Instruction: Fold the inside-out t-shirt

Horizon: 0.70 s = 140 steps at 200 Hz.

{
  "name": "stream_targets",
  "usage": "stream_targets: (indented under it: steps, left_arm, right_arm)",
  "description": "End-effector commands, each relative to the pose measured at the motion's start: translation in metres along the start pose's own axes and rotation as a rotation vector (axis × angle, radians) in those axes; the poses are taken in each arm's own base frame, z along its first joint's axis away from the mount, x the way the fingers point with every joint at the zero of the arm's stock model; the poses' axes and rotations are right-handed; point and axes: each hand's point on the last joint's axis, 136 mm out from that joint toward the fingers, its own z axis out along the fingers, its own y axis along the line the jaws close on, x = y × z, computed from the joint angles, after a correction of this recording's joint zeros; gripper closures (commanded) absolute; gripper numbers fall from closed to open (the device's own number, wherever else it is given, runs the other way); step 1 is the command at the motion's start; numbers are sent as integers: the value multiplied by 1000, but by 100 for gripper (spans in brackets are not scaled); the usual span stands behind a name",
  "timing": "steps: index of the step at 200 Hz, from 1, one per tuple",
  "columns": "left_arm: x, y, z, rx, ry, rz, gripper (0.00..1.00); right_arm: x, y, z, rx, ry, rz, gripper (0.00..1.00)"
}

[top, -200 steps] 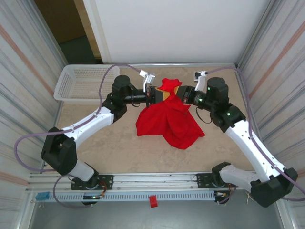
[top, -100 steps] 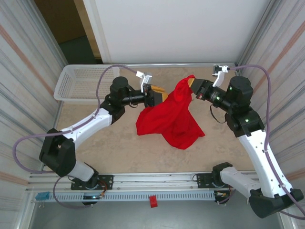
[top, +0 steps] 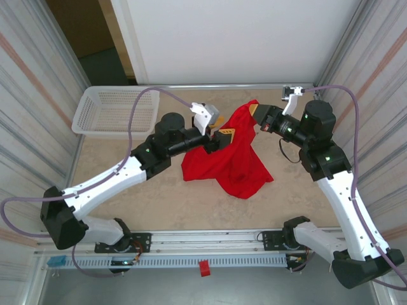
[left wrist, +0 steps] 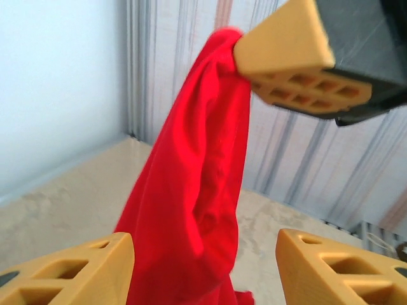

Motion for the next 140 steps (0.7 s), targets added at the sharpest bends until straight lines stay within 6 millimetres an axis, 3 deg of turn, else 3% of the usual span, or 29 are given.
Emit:
stream_targets:
  steps: [1,44,70,79,96,98,111,123,133,140]
  left_arm:
    - [-15,21,2,-125,-6,114,39]
    - [-20,27,23,-135,9,126,38]
    - [-16,26,37,-97,32,117,45]
    - [-14,24,41,-68,39,104,54]
    - [-12,24,45,-6,43,48,96]
    - [-12,25,45,3,42,38,100]
    - [-12,26,41,82,37,-44,100]
    - [-15,27,35,177,15,-144,100]
    - [-20,28,28,277,-9,-236,100]
    - [-21,30,23,340,-23,-296,100]
  right_arm:
    - [-3,7,1,-40,-10,-1,100]
    - [6,9,2,-54,9,7,100]
    - [13,9,2,-57,19,11,100]
    - [15,8,1,-54,20,12,100]
    - [21,1,1,-36,27,18,100]
    - [22,-1,1,-32,28,18,100]
    - [28,-18,1,24,29,18,100]
    - [38,-48,4,117,37,28,100]
    - [47,-75,9,179,47,48,76]
    - [54,-93,12,215,54,68,67]
